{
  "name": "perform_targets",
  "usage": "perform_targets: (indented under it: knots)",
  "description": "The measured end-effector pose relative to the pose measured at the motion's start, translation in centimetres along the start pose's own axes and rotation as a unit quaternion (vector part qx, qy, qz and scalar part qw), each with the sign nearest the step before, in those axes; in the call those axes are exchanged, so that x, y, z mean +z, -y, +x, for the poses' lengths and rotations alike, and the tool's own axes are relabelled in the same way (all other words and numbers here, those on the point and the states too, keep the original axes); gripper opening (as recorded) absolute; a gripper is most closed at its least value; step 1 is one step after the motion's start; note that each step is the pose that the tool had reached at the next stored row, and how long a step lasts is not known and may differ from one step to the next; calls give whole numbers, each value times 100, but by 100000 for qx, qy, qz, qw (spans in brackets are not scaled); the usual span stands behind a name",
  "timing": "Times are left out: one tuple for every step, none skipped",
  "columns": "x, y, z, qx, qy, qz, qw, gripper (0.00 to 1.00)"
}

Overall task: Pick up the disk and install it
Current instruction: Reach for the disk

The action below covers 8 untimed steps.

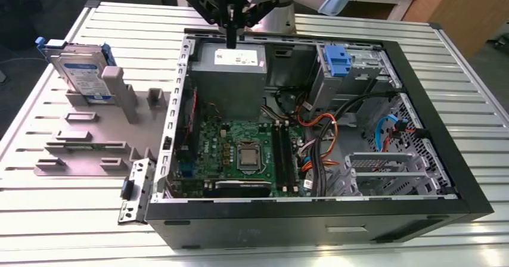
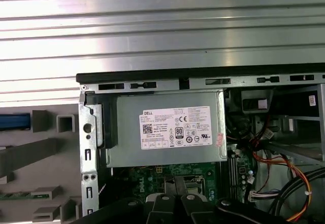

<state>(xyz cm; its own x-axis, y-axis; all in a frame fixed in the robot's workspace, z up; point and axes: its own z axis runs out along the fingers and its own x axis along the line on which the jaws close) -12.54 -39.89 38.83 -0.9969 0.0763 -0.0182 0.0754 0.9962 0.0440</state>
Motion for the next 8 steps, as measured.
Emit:
perform_targets:
  knots:
    - [0,0,2,-1,0,-1,100000,11]
    - [1,0,4,-1,3,-3,100000,11]
    - [1,1,9,1,2,-3,100000,11]
    - [1,2,15,-3,0,1,100000,11]
    - [1,2,23,-3,1,1,100000,11]
    - [1,2,30,-5,-2,5,100000,11]
    - [1,3,37,-3,-1,0,100000,11]
    - [1,3,43,-4,-4,6,100000,11]
